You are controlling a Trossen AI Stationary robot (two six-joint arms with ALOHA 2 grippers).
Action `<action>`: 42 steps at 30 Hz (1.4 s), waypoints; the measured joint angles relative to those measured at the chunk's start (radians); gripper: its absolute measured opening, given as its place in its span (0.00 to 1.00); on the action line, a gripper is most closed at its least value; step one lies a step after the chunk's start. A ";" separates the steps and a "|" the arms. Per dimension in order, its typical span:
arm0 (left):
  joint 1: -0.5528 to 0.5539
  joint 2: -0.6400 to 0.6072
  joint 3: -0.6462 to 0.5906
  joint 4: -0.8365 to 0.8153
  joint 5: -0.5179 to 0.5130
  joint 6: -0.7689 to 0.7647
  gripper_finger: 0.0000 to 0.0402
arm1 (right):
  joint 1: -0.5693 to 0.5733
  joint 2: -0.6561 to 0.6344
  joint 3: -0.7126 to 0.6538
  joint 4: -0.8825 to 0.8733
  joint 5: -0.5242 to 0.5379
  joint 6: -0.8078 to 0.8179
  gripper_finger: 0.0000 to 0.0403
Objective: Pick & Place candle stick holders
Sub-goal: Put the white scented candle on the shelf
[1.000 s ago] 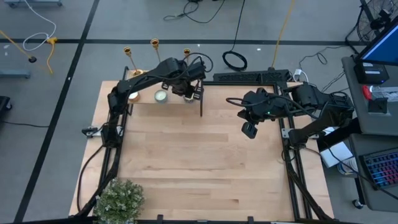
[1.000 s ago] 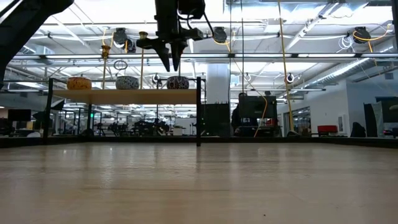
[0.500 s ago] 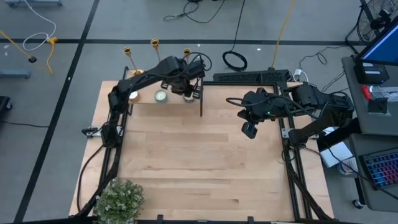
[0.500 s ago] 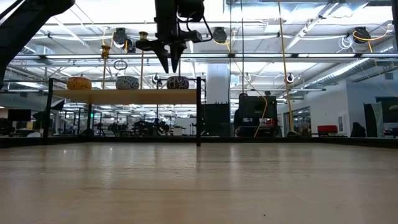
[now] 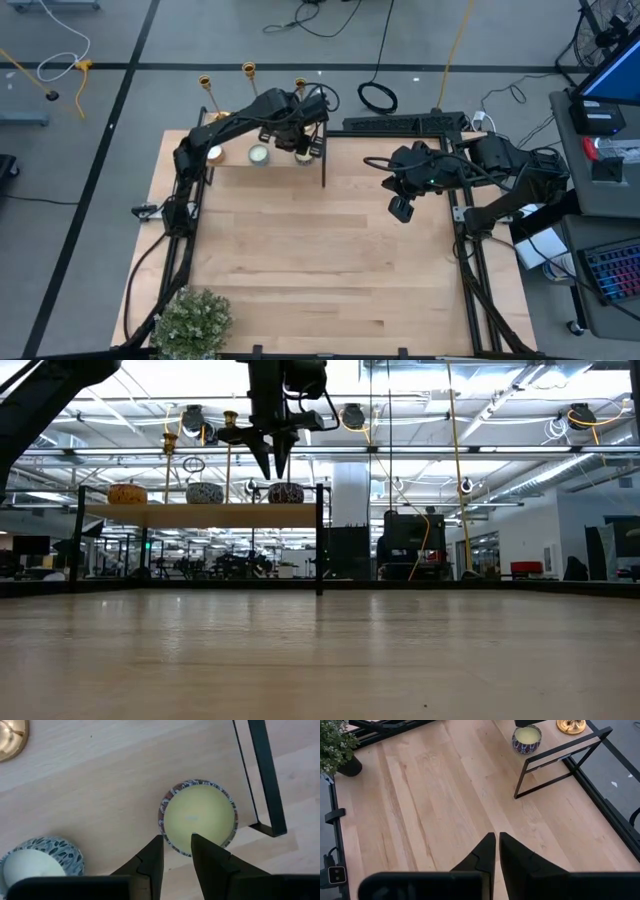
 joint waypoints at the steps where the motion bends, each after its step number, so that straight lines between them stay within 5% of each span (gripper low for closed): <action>1: -0.005 0.000 0.000 0.000 -0.004 0.000 0.26 | 0.000 0.000 0.000 0.000 0.000 0.000 0.04; 8: -0.052 -0.075 0.000 -0.016 -0.006 0.037 0.26 | 0.000 0.000 0.000 -0.004 0.000 -0.001 0.04; 17: -0.149 -0.124 0.002 -0.015 0.221 0.079 0.24 | 0.000 0.000 0.000 -0.019 0.000 -0.008 0.04; 22: -0.158 -0.124 0.002 -0.015 0.123 0.060 0.15 | 0.000 0.000 0.000 -0.019 0.000 -0.021 0.04; 29: -0.092 -0.114 0.002 -0.017 0.114 0.059 0.01 | -0.001 0.000 0.000 -0.014 0.000 -0.036 0.04; 42: -0.069 -0.039 0.001 -0.012 0.119 0.019 0.03 | -0.001 0.000 -0.001 -0.015 0.002 -0.029 0.04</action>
